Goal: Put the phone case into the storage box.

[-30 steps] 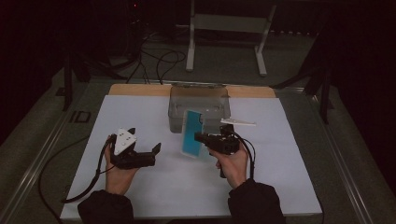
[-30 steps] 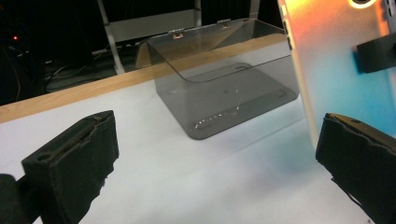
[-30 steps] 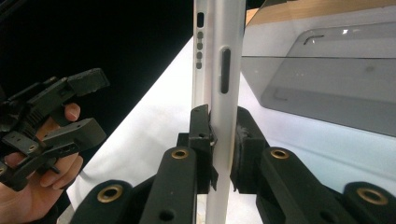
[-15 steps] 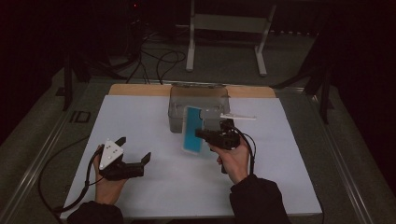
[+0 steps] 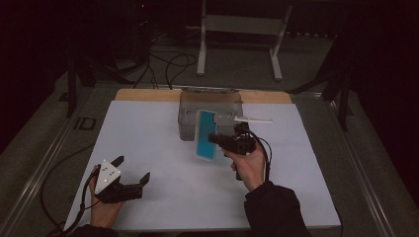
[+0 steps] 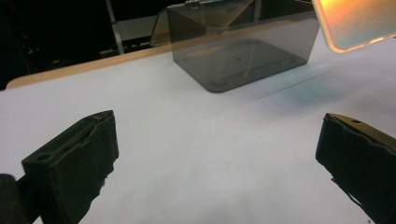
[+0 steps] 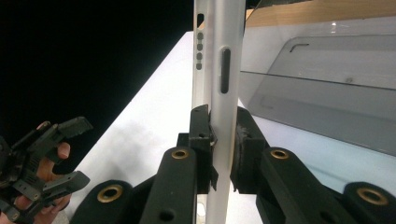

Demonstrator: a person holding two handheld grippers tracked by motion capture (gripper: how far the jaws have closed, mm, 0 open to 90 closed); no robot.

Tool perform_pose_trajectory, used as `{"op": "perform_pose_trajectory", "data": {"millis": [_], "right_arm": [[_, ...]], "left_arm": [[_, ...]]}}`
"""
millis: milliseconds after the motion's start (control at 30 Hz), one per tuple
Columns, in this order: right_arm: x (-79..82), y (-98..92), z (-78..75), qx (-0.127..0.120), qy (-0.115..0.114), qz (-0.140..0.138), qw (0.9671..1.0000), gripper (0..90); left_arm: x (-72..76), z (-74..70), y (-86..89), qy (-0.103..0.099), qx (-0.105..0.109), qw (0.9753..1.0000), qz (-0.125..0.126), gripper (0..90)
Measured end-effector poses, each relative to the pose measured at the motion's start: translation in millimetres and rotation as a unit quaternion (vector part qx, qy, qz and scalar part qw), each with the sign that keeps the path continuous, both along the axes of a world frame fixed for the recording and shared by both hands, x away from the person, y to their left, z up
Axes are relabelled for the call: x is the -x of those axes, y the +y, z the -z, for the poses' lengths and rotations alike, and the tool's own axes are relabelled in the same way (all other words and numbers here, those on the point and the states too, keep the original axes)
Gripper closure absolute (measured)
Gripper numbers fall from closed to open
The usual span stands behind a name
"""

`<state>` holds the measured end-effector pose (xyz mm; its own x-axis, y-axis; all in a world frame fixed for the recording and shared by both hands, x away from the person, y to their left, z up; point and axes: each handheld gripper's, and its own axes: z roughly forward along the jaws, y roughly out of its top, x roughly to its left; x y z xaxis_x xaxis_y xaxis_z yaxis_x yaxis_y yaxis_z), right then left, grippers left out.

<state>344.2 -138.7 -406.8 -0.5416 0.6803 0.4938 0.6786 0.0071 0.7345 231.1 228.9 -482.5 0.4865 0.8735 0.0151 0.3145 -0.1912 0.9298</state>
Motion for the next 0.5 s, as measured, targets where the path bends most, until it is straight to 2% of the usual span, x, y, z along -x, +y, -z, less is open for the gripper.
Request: {"op": "perform_pose_trajectory", "data": {"millis": [133,500], "right_arm": [[-2.7,0.0,-3.6,0.005,0.0,0.0,1.0,81.6],[-11.9,-1.3,-18.6,0.021,-0.002,0.001,0.9998,81.6]], "left_arm": [[3.2,4.8,2.3,0.004,-0.003,0.9999,-0.008,0.3],[4.7,9.9,3.1,-0.003,-0.004,0.9998,-0.018,0.3]]}}
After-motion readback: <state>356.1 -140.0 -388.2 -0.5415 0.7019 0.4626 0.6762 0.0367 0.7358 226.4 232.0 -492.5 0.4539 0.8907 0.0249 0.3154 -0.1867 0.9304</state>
